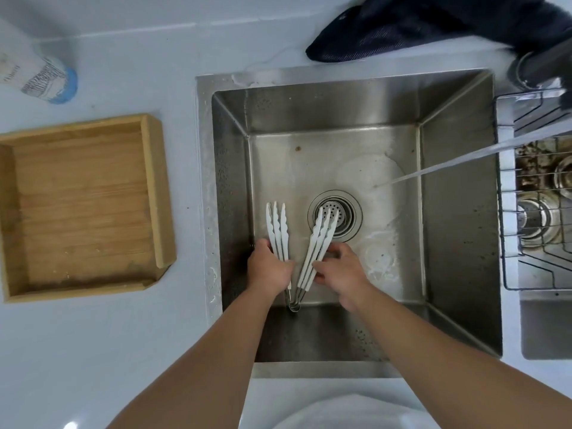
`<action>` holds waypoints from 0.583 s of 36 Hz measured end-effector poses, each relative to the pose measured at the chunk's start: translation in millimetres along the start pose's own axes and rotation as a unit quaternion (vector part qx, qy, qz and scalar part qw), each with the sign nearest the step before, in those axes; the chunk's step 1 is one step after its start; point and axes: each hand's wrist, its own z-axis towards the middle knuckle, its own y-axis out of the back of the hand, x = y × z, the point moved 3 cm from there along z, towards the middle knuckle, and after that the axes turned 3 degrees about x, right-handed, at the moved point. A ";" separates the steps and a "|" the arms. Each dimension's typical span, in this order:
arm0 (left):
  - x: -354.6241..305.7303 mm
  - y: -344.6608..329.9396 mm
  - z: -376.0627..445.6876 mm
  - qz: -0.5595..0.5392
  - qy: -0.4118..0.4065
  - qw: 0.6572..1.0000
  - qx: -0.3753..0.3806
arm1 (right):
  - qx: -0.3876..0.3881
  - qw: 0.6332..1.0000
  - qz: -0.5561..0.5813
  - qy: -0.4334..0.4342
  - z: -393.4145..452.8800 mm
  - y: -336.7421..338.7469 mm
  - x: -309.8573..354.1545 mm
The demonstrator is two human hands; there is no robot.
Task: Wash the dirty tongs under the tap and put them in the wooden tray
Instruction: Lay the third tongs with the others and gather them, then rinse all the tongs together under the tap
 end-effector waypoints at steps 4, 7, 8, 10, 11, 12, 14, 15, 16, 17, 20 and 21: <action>-1.7 0.2 -3.7 0.008 0.003 1.000 -0.003 | 0.015 1.000 -0.004 -0.007 -1.8 0.6 0.7; -2.7 1.7 -8.8 0.008 -0.005 1.000 0.005 | 0.041 0.999 -0.007 -0.012 -4.7 -0.9 -0.6; -3.0 2.4 -10.6 0.008 -0.009 1.000 0.008 | 0.048 0.999 -0.003 -0.012 -6.2 -1.3 -1.1; -3.2 3.7 -13.6 0.004 -0.014 1.000 0.015 | 0.056 0.998 0.002 -0.013 -8.3 -1.5 -2.2; -3.8 4.6 -15.8 0.002 -0.018 1.000 0.018 | 0.060 0.998 0.002 -0.013 -10.0 -1.1 -1.5; -4.3 5.5 -18.1 0.000 -0.021 1.000 0.020 | 0.063 0.998 -0.001 -0.012 -11.7 -0.3 -0.8; -5.5 7.1 -23.0 -0.009 -0.024 0.999 0.026 | 0.071 0.997 -0.013 -0.004 -14.3 1.8 2.7; -5.5 7.9 -24.8 -0.015 -0.022 0.999 0.031 | 0.076 0.997 -0.020 -0.002 -15.0 2.8 4.4; -6.9 9.2 -28.3 -0.023 -0.023 0.999 0.033 | 0.082 0.996 -0.026 0.002 -17.3 4.6 7.6; -8.1 10.3 -30.7 -0.032 -0.027 0.998 0.036 | 0.089 0.996 -0.026 0.007 -19.7 6.1 11.2; -12.6 13.1 -36.6 -0.065 -0.044 0.996 0.053 | 0.102 0.994 -0.018 0.022 -29.0 13.5 22.3; -15.1 14.4 -39.0 -0.075 -0.055 0.994 0.059 | 0.102 0.994 -0.018 0.027 -32.7 16.3 25.8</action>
